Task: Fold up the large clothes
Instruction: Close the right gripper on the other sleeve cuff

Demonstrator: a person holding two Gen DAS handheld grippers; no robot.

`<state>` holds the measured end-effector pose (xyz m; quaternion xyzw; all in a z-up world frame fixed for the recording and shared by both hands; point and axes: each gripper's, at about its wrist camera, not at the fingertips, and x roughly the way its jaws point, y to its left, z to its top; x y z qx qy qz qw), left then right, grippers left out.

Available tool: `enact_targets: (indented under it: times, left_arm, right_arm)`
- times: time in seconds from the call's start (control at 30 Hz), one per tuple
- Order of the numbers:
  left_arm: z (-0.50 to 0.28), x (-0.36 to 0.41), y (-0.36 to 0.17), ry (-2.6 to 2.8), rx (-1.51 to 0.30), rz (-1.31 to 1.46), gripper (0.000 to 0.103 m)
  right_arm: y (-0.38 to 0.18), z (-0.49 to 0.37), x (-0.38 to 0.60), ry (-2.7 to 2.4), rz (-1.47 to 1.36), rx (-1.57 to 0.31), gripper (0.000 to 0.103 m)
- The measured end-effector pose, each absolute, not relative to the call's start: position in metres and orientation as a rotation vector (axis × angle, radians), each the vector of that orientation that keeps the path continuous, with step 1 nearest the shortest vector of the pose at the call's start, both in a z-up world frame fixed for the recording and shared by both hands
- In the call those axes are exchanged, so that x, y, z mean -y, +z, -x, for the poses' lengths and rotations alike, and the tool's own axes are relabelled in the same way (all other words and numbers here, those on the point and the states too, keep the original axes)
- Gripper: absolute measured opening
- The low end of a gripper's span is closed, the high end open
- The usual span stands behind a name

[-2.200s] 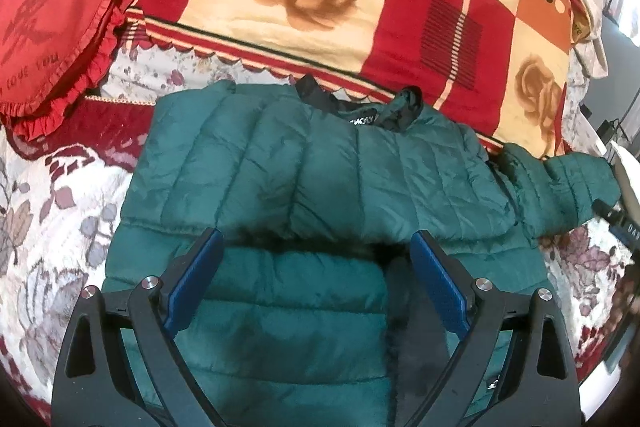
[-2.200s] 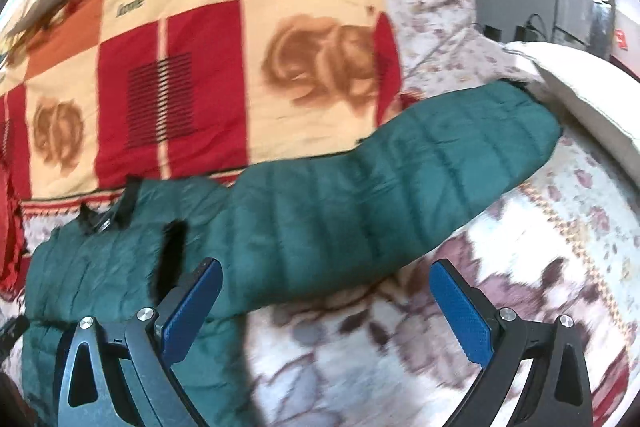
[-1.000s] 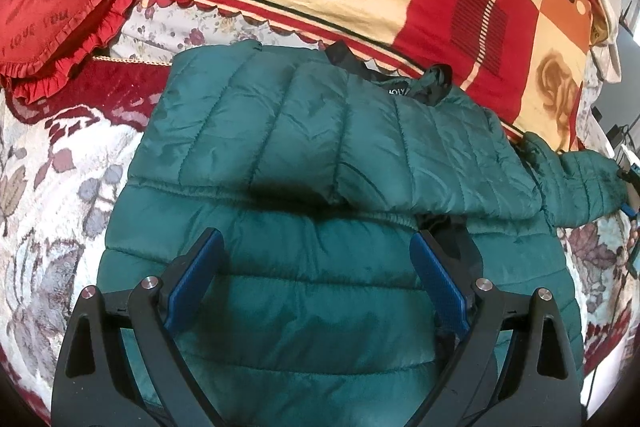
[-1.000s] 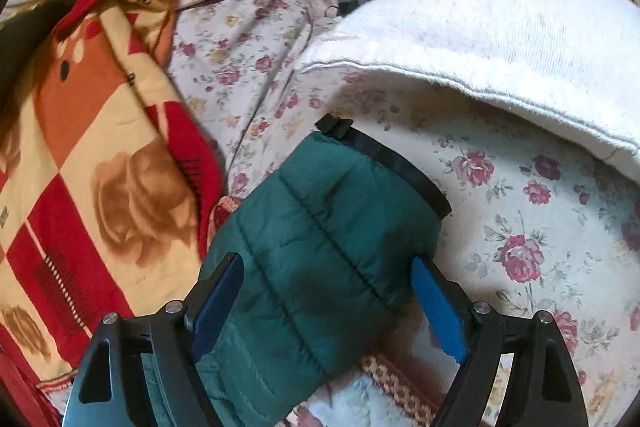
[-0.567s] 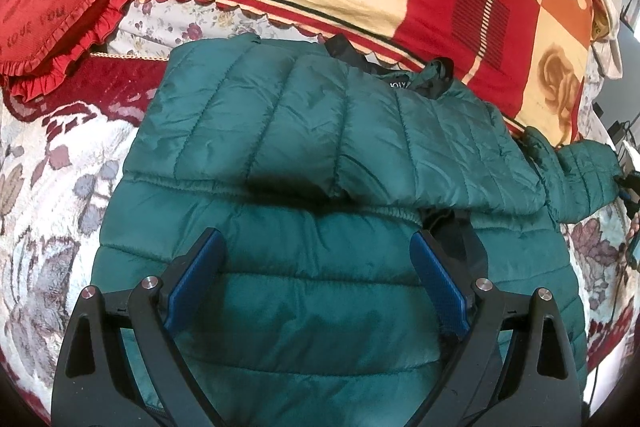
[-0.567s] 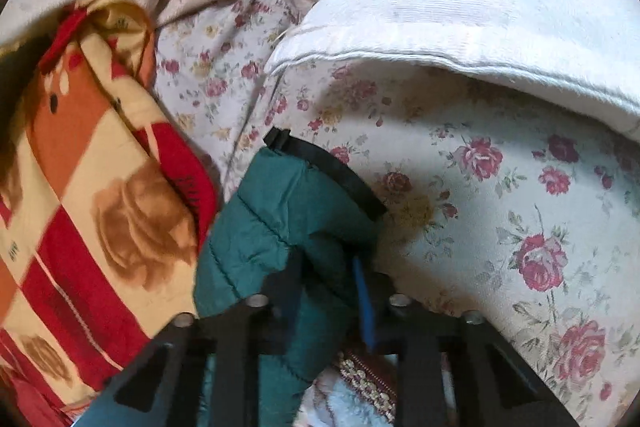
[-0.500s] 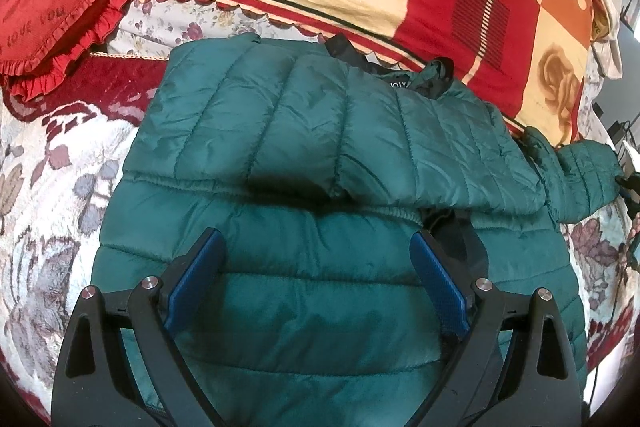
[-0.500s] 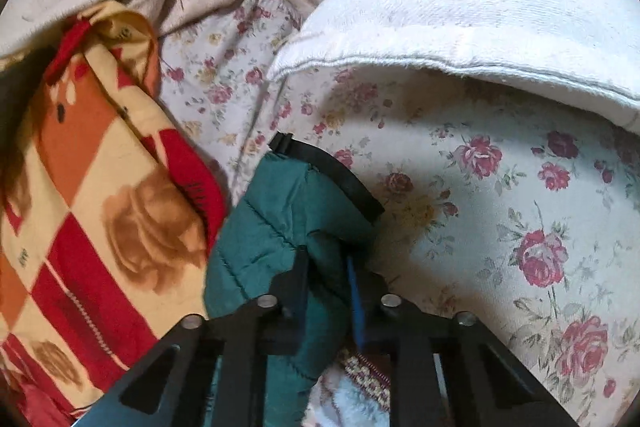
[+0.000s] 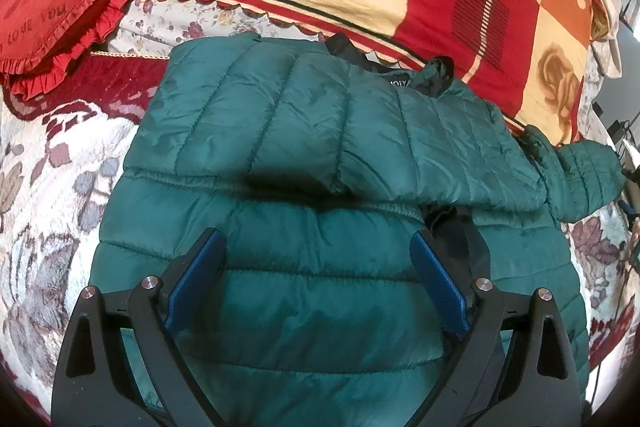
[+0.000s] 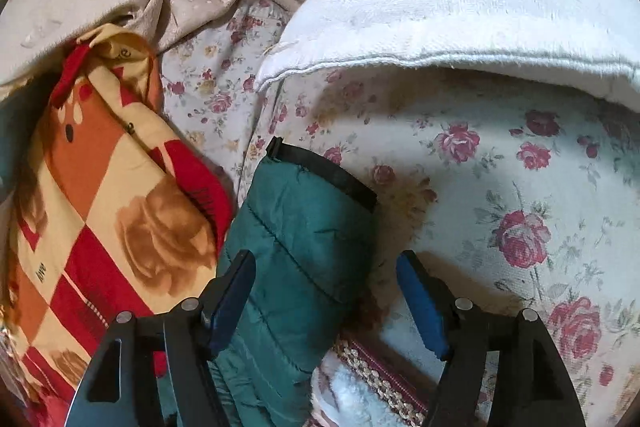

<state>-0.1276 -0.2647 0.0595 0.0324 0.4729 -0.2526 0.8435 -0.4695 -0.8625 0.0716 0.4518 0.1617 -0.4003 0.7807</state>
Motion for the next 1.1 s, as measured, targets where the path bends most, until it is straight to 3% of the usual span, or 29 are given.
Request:
enact_targets:
  times: [0.37, 0.7, 0.87, 0.97, 1.1]
  left_arm:
    - [0.126, 0.265, 0.056, -0.542, -1.002, -0.063, 0.094]
    - [0.126, 0.265, 0.055, -0.546, -0.997, -0.062, 0.094]
    - [0.127, 0.266, 0.054, -0.545, -0.995, -0.077, 0.094]
    - [0.127, 0.267, 0.054, -0.546, -0.994, -0.078, 0.094]
    - [0.128, 0.266, 0.055, -0.549, -0.995, -0.071, 0.094]
  right_arm:
    - [0.061, 0.474, 0.861, -0.705, -1.135, -0.341, 0.070]
    - [0.062, 0.444, 0.874, -0.661, -1.111, -0.350, 0.070]
    - [0.056, 0.448, 0.872, -0.721, -1.095, -0.326, 0.025]
    - [0.058, 0.457, 0.865, -0.725, -1.070, -0.310, 0.013]
    - [0.076, 0.459, 0.850, -0.707, -1.022, -0.301, 0.011]
